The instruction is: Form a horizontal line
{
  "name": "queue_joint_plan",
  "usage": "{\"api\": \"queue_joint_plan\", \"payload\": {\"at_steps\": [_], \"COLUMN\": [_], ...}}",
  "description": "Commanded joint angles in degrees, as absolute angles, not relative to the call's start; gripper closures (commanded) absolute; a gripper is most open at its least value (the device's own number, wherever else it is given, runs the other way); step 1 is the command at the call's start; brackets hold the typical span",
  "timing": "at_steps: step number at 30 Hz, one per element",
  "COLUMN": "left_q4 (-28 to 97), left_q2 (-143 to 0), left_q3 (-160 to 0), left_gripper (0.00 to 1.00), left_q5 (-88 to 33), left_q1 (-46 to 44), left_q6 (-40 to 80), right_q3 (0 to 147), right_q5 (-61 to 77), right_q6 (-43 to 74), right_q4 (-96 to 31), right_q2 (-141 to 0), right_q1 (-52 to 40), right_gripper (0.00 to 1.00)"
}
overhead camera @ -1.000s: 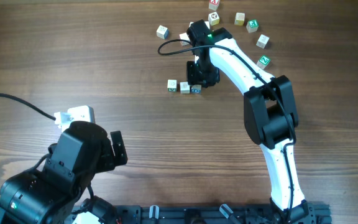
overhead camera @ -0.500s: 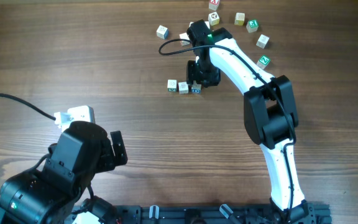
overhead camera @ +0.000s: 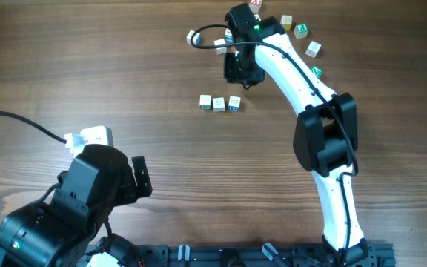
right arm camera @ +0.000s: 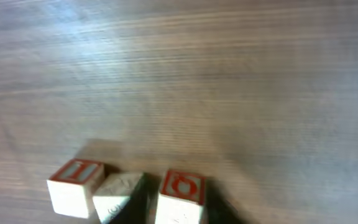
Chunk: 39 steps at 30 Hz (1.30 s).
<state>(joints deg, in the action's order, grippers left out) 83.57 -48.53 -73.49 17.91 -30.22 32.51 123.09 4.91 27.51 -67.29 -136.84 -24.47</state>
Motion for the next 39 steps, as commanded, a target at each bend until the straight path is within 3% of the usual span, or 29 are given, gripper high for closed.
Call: {"api": "queue_joint_plan", "payload": {"at_steps": [1,15,39], "left_q4": [83.44,83.42,83.44], "left_q2": [-48.42,-48.42,-48.42], "left_q3": [-73.28,-73.28,-73.28], "left_gripper": [0.0,0.0,0.0], "left_q5": [17.61,17.61,17.61], "left_q1": [-29.87,-29.87,-29.87], "left_q6": [33.5,33.5,33.5], "right_q3": [124.07,124.07,124.07], "right_q5": [7.25,6.59,4.29], "right_q6": [26.41,24.67,25.45], "right_q4": [-68.01,-50.74,-56.45], "right_q2": [-136.35,-138.12,-142.08], "right_q1": [-25.28,-33.63,-34.11], "right_gripper": [0.95,0.95,0.96]}}
